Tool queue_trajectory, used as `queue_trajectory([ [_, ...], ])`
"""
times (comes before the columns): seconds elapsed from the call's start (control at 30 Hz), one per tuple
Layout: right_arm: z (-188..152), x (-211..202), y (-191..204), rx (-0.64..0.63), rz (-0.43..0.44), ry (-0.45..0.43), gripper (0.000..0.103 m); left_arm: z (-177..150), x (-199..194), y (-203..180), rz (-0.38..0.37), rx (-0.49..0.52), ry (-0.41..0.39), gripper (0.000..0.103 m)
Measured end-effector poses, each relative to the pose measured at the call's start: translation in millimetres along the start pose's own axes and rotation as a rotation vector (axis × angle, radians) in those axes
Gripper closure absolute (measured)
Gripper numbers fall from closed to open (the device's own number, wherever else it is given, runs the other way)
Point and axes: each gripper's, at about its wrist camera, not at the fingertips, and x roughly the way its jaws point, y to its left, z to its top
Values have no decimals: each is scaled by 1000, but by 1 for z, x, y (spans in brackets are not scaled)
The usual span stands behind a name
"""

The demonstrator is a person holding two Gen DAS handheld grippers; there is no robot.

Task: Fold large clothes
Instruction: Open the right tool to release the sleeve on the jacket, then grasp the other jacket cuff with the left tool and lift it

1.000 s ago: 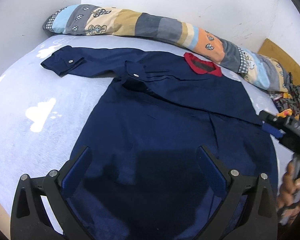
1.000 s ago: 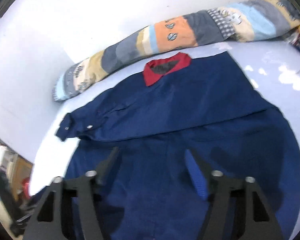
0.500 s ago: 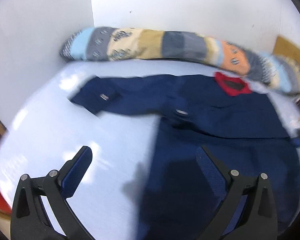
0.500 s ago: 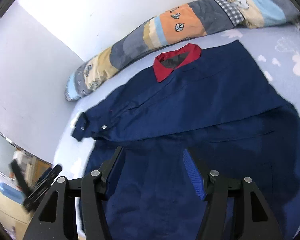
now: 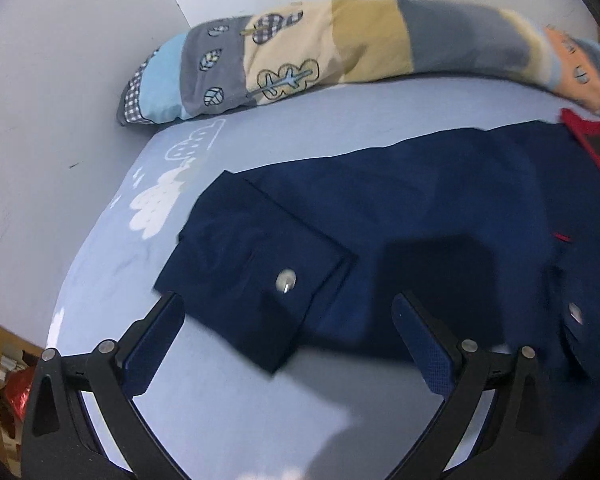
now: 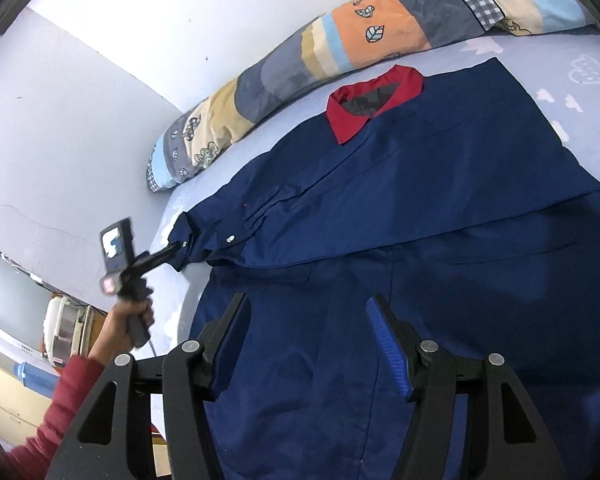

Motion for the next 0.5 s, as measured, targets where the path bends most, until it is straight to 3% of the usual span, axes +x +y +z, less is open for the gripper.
queue_trajectory([
  [0.1, -1, 6, -1, 11, 8, 17, 40, 8, 24, -11, 37, 25, 4, 0],
  [0.2, -1, 10, 0, 11, 8, 22, 40, 11, 42, -20, 123, 90, 1, 3],
  [0.27, -1, 12, 0, 11, 3, 27, 40, 9, 55, -19, 170, 128, 12, 29],
  [0.33, -1, 14, -1, 18, 3, 30, 40, 8, 62, -2, 110, 80, 20, 76],
  [0.37, -2, 16, -2, 21, 6, 34, 40, 9, 63, 5, 83, 48, 17, 89],
  [0.4, -2, 16, -1, 24, 8, 36, 40, 9, 62, 15, 42, 5, 16, 95],
  [0.5, -2, 19, -1, 31, 7, 37, 40, 7, 51, 27, -9, -45, -34, 96],
])
